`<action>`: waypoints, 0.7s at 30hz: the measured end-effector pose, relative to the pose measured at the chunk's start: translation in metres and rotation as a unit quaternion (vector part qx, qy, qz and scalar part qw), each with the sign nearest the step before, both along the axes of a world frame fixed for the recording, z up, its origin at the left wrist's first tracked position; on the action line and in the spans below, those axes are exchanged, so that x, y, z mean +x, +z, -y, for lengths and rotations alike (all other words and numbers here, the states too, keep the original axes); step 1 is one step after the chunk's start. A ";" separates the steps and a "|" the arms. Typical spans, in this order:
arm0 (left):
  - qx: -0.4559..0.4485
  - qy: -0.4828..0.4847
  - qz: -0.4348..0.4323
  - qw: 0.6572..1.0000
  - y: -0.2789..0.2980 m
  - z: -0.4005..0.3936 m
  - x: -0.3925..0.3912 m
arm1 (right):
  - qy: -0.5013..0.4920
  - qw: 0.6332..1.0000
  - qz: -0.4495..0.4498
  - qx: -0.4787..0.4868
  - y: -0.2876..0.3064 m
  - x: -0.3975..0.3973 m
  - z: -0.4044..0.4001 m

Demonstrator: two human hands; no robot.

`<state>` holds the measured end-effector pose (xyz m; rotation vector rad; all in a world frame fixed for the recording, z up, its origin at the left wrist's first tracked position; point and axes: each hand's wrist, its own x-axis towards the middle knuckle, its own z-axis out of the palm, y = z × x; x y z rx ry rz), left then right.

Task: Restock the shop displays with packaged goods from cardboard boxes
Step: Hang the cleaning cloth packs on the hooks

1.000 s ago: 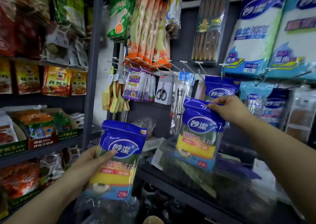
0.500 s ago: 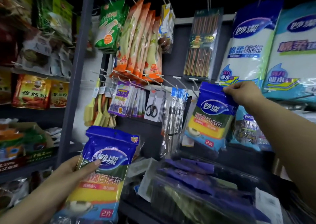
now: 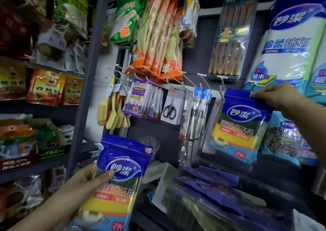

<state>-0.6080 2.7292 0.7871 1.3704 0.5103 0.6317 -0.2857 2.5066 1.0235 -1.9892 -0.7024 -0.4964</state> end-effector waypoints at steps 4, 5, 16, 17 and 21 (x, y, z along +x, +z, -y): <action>-0.013 0.006 -0.004 1.000 -0.008 -0.002 0.000 | -0.006 1.000 0.020 -0.010 -0.004 0.008 -0.004; -0.013 0.006 -0.004 1.000 -0.010 -0.002 0.001 | -0.017 0.999 0.030 -0.015 -0.005 0.009 -0.006; 0.012 0.050 0.010 0.999 -0.020 0.001 0.010 | -0.102 0.990 0.098 -0.009 -0.018 0.026 -0.010; 0.015 0.046 0.011 0.999 -0.019 0.002 0.010 | -0.118 0.986 0.117 -0.007 -0.022 0.027 -0.008; 0.020 0.016 0.030 0.999 -0.017 0.009 0.016 | -0.153 0.953 0.251 0.070 -0.051 0.006 0.004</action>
